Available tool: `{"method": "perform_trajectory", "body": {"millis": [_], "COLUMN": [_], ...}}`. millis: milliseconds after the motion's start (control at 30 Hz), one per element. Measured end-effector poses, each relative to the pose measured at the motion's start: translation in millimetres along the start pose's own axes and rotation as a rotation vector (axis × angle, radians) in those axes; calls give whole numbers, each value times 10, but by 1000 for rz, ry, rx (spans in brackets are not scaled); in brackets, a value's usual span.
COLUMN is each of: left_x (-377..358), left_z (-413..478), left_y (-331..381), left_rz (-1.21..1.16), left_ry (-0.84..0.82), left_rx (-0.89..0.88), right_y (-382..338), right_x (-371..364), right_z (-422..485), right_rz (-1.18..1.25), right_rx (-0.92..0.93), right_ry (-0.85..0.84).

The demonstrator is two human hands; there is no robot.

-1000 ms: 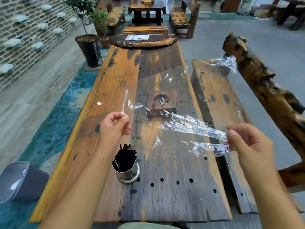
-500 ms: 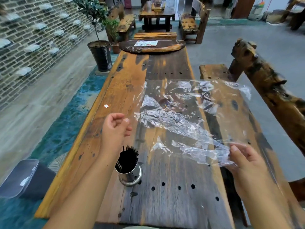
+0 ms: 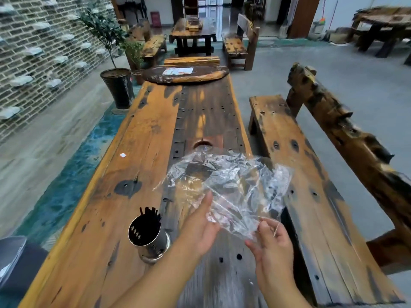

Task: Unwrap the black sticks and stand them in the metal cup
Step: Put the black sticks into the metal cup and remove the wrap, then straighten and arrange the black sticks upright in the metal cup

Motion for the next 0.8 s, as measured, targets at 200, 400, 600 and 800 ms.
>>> {"method": "perform_trajectory", "body": {"millis": [200,400,600,800], "left_x": [40,-24,-52,-95], "left_z": [174,-43,-205,-300], "left_y": [103,312,313,282], "left_rz": [-43,450,551,455], "left_ry": [291,62,-72,-180], "left_rx": [-169,-413,-389,-323], "right_y": [461,134,-609,-665], "right_x": [378,793,293,-224], "right_z": [151,773,1019,1120], "right_rz": [-117,-188,-560,-589], "right_rx": [-415,-253,356,334], "right_ry": [-60,229,-122,-396]}}
Point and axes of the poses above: each hand's wrist, its own z-axis towards the middle knuckle, its own x-axis out of the back of the hand, y = z × x, the point moved 4 cm from there along z, towards the middle knuckle, and after that the axes turned 8 degrees about y, right-handed, at the moved point
